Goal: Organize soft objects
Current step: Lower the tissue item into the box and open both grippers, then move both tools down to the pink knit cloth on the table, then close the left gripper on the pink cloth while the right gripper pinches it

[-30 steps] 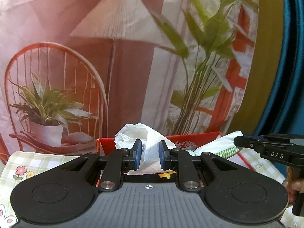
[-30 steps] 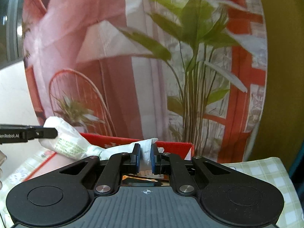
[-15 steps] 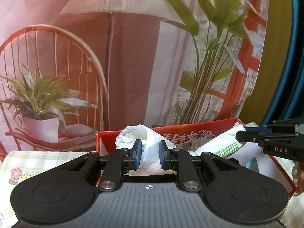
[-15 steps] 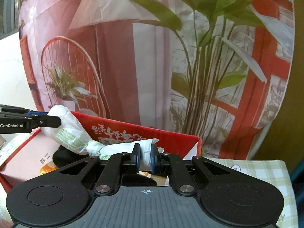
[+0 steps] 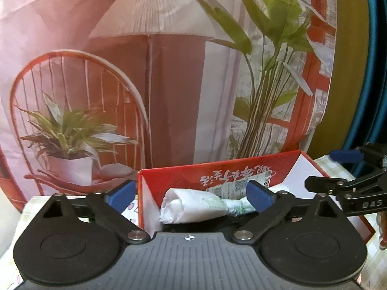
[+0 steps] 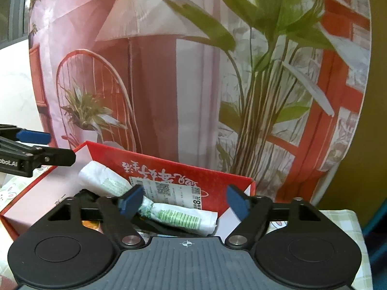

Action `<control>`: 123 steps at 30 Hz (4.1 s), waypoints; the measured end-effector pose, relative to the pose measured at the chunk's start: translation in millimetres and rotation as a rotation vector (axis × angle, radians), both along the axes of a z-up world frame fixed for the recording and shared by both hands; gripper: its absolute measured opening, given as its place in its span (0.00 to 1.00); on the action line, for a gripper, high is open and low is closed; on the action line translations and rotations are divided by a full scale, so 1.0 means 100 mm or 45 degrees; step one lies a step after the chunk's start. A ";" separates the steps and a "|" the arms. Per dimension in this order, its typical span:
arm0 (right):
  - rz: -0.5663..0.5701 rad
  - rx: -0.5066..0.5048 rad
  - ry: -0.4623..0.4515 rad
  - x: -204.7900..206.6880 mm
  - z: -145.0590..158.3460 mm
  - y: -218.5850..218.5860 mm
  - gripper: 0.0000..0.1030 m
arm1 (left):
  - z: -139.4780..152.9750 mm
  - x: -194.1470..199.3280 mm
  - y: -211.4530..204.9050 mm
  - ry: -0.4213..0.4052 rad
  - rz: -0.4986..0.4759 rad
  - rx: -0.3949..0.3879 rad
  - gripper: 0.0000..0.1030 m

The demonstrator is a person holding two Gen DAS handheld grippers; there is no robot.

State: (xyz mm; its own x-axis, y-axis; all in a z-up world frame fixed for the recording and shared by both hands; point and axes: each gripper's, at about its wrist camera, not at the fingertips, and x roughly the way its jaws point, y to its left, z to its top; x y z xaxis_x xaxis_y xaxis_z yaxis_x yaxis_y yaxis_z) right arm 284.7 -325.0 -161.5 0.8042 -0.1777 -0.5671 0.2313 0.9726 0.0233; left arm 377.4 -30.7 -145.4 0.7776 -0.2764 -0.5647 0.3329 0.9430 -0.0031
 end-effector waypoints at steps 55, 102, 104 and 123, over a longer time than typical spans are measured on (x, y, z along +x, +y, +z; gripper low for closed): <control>-0.161 0.034 0.051 -1.84 -0.70 0.59 1.00 | -0.50 -1.83 0.13 0.151 0.136 0.071 1.00; -0.102 0.116 0.073 -1.83 -1.24 0.74 0.60 | -1.07 -1.87 0.05 0.327 0.019 -0.169 0.39; -0.073 0.099 0.076 -1.82 -1.23 0.80 0.55 | -1.08 -1.89 0.06 0.328 0.020 -0.170 0.39; -0.077 0.214 0.035 -1.88 -1.28 0.66 0.55 | -1.15 -1.94 0.13 0.329 0.022 -0.193 0.40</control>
State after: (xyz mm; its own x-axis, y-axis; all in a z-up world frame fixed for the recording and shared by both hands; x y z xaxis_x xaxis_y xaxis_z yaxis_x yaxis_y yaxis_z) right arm 96.9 -258.7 -289.3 0.7790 -0.1261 -0.6143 0.2920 0.9398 0.1773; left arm 183.8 -18.1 -260.5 0.6185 -0.3607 -0.6981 0.2870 0.9307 -0.2267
